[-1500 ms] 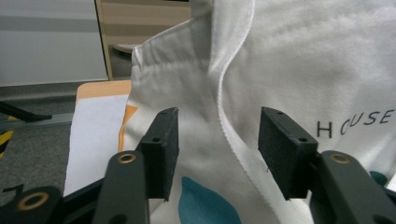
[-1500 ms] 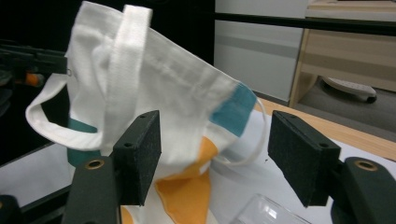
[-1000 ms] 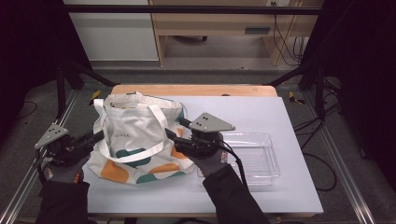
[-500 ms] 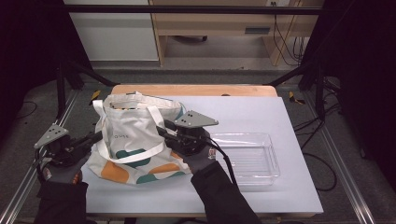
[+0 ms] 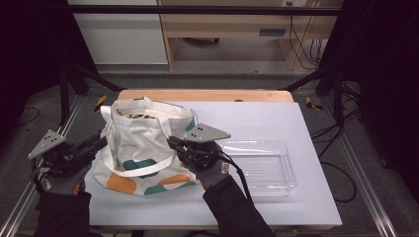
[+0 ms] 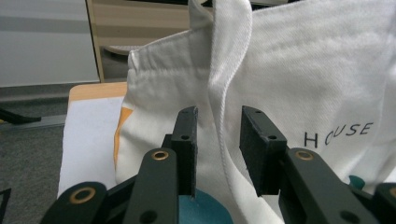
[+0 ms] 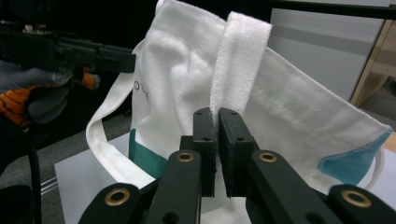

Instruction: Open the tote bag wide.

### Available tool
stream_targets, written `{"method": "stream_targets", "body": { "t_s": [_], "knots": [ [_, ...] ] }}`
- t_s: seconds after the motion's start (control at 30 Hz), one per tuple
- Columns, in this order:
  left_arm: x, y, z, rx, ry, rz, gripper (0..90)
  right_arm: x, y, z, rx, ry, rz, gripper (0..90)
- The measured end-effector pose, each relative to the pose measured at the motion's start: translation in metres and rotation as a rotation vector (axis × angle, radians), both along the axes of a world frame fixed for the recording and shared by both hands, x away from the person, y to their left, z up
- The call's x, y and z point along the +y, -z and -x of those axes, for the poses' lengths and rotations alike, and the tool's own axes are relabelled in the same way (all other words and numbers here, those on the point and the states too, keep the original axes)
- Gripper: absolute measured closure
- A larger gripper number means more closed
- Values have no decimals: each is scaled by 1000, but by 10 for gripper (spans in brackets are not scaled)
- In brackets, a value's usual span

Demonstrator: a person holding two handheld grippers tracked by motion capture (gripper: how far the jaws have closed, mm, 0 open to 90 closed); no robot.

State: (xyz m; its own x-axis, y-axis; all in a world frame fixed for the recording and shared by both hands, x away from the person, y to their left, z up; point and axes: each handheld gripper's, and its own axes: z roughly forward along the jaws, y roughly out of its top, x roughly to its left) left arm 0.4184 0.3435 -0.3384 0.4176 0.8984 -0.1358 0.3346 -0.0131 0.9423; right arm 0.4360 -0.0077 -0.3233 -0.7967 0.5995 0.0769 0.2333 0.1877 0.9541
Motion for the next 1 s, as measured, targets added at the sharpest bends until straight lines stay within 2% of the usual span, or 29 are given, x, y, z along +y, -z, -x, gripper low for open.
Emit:
{"method": "stream_targets", "body": {
  "t_s": [0.2, 0.3, 0.37, 0.43, 0.5, 0.8, 1.0],
  "knots": [
    [0, -5, -4, -21, -1, -15, 667, 1, 11, 3, 20, -16, 1, 860],
    [-1, -5, -6, -15, 3, -23, 684, 2, 16, 4, 27, -24, 7, 860],
    [-2, -3, -7, 3, 5, -33, 725, 2, 19, 4, 31, -30, 10, 860],
    [-3, -1, -8, 11, 9, -43, 827, 3, 22, 4, 36, -36, 13, 861],
    [-4, 0, -9, 20, 16, -51, 863, 3, 23, 4, 39, -36, 15, 861],
    [-7, -1, -2, 17, 38, -64, 874, 4, 32, 6, 61, -41, 32, 860],
    [-11, 3, 10, 18, 55, -86, 875, 0, 30, 6, 54, -37, 16, 849]
  ]
}}
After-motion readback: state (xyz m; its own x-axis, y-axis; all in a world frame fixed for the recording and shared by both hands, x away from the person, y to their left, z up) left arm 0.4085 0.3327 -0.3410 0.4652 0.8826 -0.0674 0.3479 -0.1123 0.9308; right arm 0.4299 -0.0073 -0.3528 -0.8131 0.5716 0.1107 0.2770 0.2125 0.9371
